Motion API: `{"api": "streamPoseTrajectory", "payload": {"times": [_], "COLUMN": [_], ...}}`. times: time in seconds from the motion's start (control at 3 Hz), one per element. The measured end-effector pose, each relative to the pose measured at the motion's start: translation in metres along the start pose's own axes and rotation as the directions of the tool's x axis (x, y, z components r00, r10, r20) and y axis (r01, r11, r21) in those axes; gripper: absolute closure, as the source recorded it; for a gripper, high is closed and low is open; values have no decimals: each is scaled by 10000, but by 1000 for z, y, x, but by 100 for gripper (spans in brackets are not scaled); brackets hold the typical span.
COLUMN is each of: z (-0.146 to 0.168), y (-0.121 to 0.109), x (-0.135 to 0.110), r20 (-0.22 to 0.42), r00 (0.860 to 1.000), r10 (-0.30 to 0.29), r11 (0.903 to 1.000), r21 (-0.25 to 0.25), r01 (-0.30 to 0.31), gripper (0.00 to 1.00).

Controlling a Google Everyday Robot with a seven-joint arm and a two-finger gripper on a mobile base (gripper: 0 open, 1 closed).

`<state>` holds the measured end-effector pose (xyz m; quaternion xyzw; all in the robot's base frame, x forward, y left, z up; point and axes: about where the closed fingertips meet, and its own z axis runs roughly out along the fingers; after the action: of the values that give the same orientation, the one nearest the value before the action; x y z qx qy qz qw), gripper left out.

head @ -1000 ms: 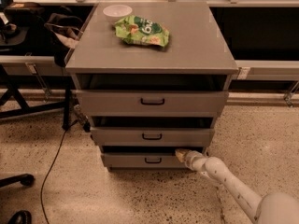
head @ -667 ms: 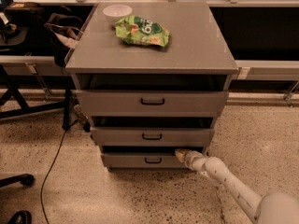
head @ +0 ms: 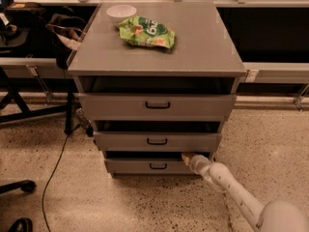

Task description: Open bottom drawer

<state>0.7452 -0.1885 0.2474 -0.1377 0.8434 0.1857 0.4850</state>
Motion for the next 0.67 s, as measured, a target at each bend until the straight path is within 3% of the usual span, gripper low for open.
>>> {"api": "streamPoseTrajectory", "payload": {"times": [0.33, 0.67], "z": [7, 7], "y": [-13, -13], "x": [1, 1], "r20": [120, 120], "r00": [9998, 9998], "r10": [175, 175], "r11": [9990, 9990], "r21": [400, 400], "r01": [-179, -179], "gripper": [100, 100]}}
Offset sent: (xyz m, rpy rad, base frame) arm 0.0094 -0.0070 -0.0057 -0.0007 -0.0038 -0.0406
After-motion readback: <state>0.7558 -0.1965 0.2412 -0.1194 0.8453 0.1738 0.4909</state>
